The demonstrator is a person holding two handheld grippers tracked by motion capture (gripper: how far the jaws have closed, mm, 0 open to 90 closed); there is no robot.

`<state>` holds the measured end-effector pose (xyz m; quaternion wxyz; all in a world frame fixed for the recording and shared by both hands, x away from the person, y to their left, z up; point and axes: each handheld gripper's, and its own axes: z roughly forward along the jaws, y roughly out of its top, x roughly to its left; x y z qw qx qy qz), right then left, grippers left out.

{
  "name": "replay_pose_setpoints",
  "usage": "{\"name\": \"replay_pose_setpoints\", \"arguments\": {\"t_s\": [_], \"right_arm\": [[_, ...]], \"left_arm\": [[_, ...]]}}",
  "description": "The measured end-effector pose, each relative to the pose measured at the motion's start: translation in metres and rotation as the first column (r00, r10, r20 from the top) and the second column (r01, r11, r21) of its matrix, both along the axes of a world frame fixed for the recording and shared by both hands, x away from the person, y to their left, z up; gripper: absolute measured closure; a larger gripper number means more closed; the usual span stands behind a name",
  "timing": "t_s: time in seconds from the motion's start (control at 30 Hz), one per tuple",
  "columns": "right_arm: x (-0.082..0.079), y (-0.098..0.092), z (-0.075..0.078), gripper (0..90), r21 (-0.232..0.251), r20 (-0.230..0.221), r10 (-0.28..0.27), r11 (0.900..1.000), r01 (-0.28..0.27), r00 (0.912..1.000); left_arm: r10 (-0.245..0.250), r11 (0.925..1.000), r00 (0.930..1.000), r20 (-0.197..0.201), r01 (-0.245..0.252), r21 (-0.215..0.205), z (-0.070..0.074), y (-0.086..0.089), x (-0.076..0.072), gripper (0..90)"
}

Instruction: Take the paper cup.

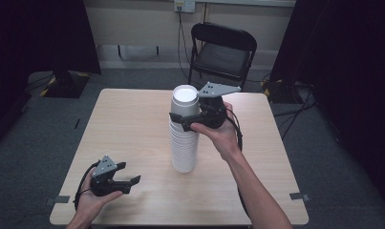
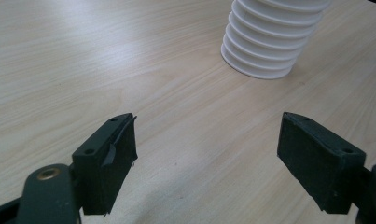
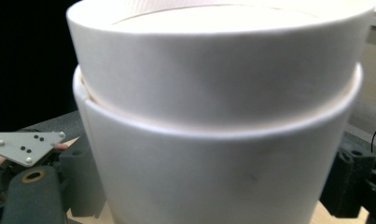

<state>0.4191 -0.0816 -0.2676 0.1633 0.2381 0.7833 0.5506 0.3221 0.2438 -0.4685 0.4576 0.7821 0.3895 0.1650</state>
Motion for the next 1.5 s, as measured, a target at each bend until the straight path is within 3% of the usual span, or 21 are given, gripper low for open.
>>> {"name": "replay_pose_setpoints", "arguments": {"t_s": [0.7,0.9,1.3,1.5], "right_arm": [[-0.003,-0.003,0.014,14.7,0.05,0.037,-0.015,0.999,0.013,0.9992],[-0.004,-0.005,0.021,14.9,0.087,0.061,-0.012,0.996,0.007,0.998],[-0.003,-0.009,0.031,15.4,0.136,0.063,-0.017,0.991,0.008,0.9979],[-0.006,-0.012,0.036,15.4,0.138,0.076,-0.022,0.99,0.011,0.9969]], "left_arm": [[-0.005,1.0,1.0,-0.006,0.005,-0.002,-0.001,-0.001,0.0,19.4],[-0.003,1.0,1.0,-0.006,0.003,0.002,-0.001,-0.001,0.0,19.4],[-0.004,1.0,1.0,-0.007,0.004,0.001,-0.001,-0.001,0.0,19.5],[-0.004,1.0,1.0,-0.006,0.004,0.002,-0.001,-0.001,0.0,19.5]]}}
